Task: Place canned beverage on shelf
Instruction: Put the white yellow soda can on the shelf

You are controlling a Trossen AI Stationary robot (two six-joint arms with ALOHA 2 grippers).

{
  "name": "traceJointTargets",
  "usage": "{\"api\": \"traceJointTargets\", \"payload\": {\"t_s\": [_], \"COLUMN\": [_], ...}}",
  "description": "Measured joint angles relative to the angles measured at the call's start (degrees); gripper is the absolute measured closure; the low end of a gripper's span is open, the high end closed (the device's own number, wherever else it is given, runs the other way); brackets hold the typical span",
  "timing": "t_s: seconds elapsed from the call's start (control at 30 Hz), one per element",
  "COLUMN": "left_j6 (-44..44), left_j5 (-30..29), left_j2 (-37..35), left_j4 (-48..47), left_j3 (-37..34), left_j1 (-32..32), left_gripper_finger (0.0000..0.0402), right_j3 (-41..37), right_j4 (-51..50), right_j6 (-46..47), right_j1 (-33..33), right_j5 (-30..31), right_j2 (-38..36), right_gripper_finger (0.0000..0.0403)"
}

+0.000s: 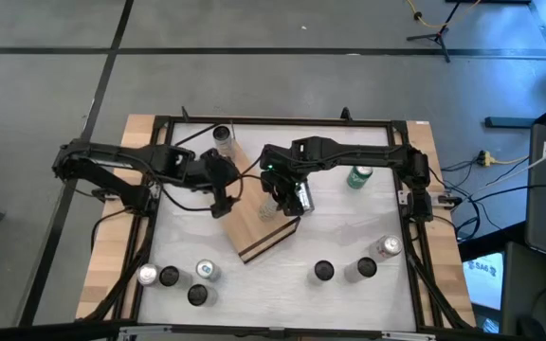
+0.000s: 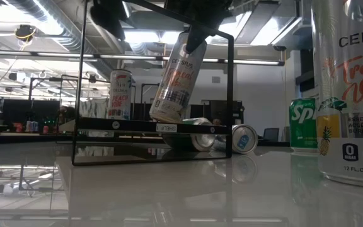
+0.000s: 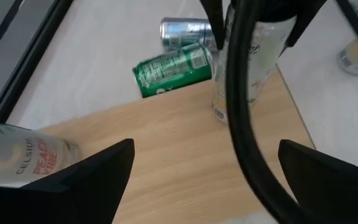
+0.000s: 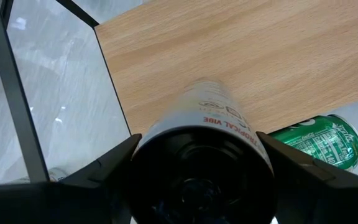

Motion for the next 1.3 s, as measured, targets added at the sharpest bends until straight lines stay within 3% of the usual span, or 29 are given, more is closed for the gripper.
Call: {"api": "traceJointTargets", "payload": {"t_s": [0.4,0.7,1.07,1.3], "left_j6": [0.44,-0.49,-2.64,-2.70], "left_j5": [0.04,0.00,-0.34,-0.59], "left_j2": [7.79,5.73,4.08,4.08], "left_j4": [0.43,-1.52,-2.72,-2.74], "left_j3": [0.00,0.00,0.00,0.00], "left_j1": [-0.68,-4.34,-6.80,-7.13], "left_gripper_finger": [0.0015,0.0015,0.0015,0.0015], "right_j3": [-0.04,-0.04,-0.22,-0.20], "right_j4": [-0.04,-0.04,-0.22,-0.55], "right_j6": [-0.02,-0.04,-0.02,0.00], "right_j1": [0.00,0.02,0.02,0.04], "right_j5": [0.01,0.02,0.43,0.50], "right_j2": [0.00,0.00,0.26,0.24], "right_gripper_finger": [0.0132,0.0130,0.0036,0.0027]}}
